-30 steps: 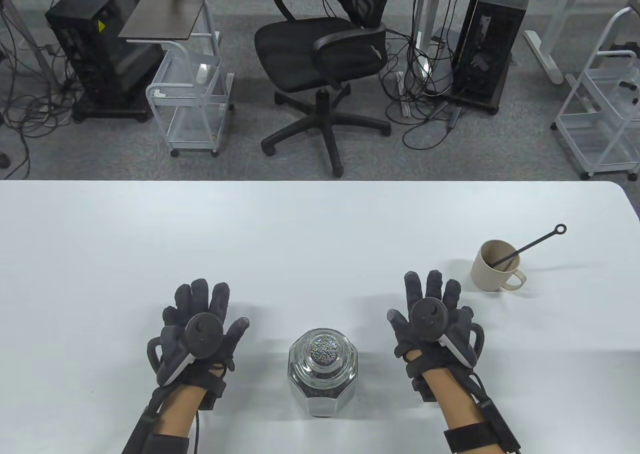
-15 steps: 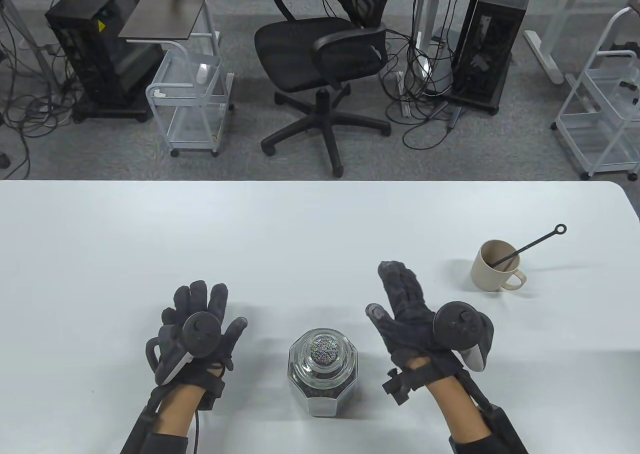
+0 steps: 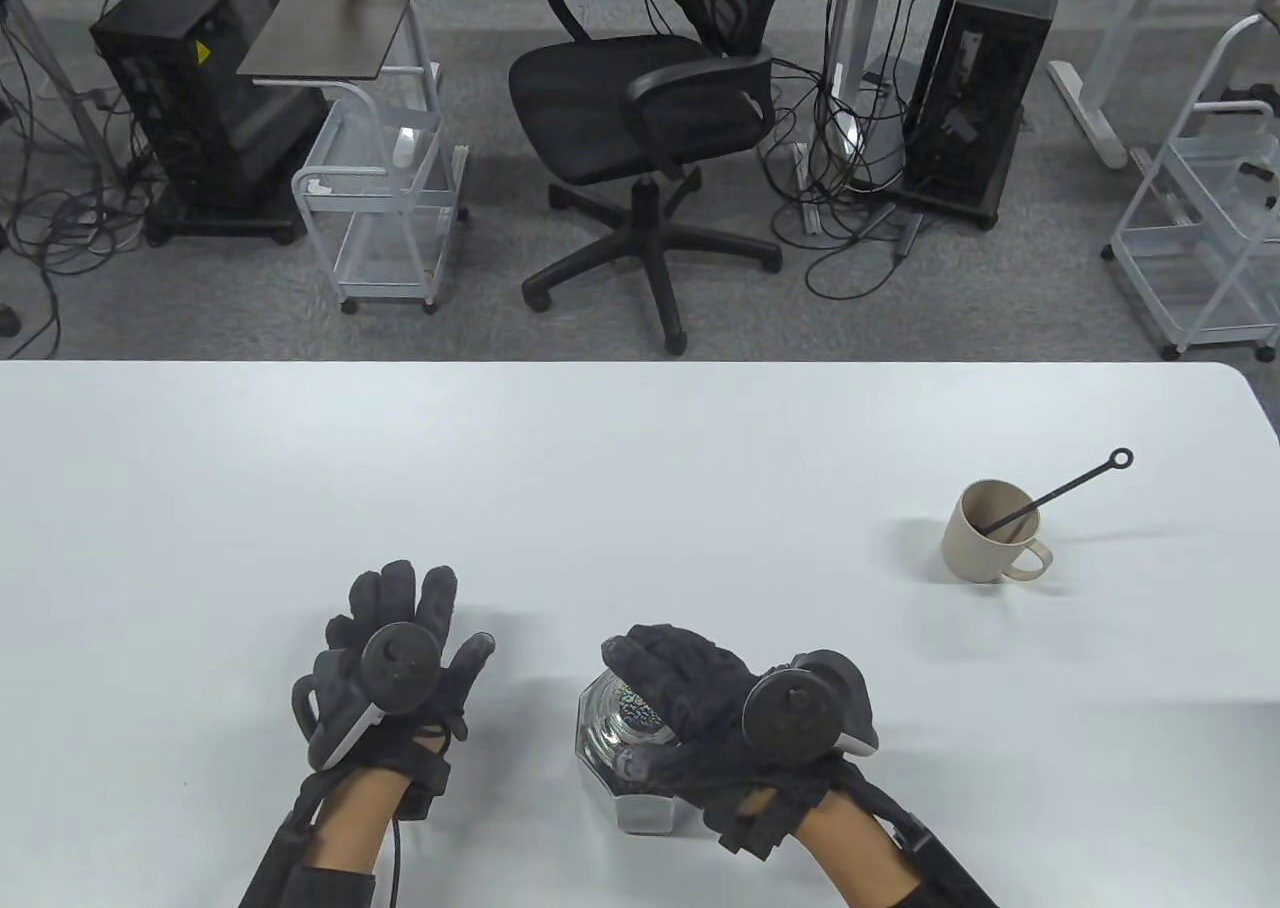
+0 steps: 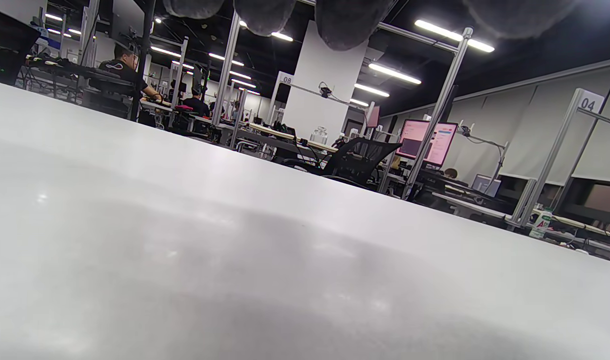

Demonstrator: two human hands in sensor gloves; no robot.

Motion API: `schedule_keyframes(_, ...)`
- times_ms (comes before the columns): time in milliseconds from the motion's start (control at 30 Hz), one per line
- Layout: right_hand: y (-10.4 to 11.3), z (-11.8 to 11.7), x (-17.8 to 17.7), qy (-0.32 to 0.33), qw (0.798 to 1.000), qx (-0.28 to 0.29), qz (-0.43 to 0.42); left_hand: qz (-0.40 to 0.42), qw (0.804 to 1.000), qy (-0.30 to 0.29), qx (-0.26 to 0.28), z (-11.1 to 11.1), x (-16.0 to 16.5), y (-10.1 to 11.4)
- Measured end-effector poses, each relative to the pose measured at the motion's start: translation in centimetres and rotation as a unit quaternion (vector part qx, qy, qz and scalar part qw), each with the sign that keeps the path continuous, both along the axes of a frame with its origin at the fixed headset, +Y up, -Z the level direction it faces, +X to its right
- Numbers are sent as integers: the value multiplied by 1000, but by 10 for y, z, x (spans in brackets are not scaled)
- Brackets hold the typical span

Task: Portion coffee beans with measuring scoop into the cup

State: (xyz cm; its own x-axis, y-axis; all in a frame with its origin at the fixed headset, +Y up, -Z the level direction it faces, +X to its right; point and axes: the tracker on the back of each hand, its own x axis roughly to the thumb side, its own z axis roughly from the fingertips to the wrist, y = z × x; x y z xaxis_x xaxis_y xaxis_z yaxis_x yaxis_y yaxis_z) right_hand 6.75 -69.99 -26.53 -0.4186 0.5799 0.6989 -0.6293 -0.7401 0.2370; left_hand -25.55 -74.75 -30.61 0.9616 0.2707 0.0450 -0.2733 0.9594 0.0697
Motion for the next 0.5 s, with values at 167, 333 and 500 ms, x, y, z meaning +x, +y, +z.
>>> schedule_keyframes(167, 2, 1, 0, -9, 1000, 26, -4, 2, 1000, -1, -4, 0, 1, 0)
schedule_keyframes(333, 2, 2, 0, -7, 999, 29, -20, 12, 1000, -3, 2, 2, 1, 1)
schedule_keyframes(500, 2, 2, 2, -10, 998, 36, -43, 10, 1000, -7, 2, 1, 2, 2)
